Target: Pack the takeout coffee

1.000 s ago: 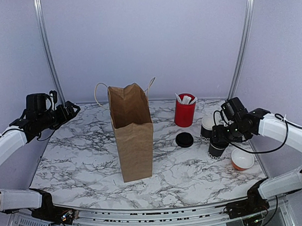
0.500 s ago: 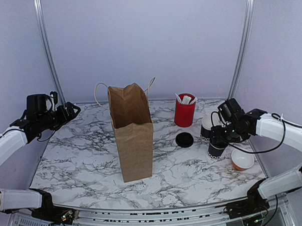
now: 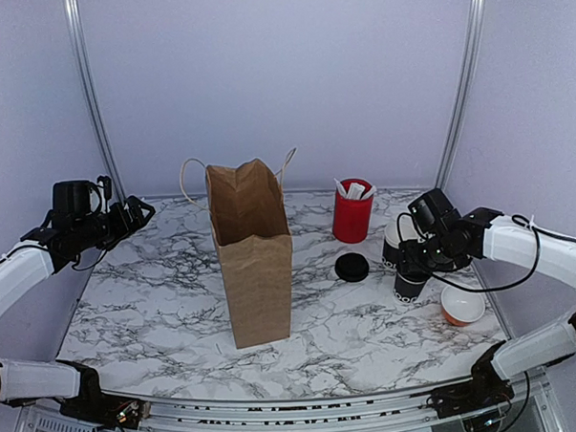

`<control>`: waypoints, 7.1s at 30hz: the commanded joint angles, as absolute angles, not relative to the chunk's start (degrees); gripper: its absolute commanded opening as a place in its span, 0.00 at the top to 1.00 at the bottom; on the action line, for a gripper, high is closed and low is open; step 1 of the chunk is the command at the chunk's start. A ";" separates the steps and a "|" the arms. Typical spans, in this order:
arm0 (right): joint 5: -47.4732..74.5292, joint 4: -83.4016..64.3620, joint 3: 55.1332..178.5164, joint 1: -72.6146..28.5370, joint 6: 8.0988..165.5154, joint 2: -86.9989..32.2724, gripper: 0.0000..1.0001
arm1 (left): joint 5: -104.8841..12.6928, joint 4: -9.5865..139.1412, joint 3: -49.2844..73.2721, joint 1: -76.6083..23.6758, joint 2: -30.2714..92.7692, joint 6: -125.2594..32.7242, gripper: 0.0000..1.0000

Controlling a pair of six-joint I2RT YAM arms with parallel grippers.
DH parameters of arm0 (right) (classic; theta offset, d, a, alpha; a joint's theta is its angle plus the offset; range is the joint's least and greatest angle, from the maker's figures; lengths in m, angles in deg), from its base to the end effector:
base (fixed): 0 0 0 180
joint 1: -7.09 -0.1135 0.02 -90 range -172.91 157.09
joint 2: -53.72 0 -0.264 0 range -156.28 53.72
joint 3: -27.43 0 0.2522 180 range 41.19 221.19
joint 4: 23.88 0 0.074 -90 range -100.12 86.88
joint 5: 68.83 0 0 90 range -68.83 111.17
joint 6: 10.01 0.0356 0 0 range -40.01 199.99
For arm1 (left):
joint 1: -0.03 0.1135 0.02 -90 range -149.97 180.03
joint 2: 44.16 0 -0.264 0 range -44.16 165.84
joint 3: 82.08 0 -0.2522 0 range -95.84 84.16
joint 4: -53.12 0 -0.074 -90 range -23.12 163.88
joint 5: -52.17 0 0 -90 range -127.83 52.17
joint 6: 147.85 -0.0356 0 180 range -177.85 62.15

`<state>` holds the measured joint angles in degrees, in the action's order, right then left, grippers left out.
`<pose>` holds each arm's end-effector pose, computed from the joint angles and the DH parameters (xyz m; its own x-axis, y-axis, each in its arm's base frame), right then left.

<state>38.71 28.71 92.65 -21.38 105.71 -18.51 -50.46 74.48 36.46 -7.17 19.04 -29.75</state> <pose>0.2199 0.1071 0.2410 -0.8222 0.0249 -0.5687 0.0403 0.9991 -0.0146 0.2501 -0.0394 0.2988 -0.4950 -0.4007 -0.7710 0.1006 0.8549 -0.5089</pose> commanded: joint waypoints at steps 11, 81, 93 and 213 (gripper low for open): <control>39.42 32.59 95.14 -22.20 106.56 -16.76 0.35 | -51.55 72.82 37.23 -6.87 19.15 -29.36 0.01; 32.81 27.47 158.89 -48.78 87.79 -31.27 0.35 | -65.33 67.66 24.87 -16.77 12.15 -19.97 0.01; 33.21 29.23 165.62 -55.84 85.81 -41.03 0.34 | -66.46 67.06 22.20 -21.04 13.57 -21.07 0.10; 26.35 62.72 177.08 -55.22 94.87 -68.66 0.42 | -21.49 65.29 35.10 -56.57 2.17 -23.71 1.00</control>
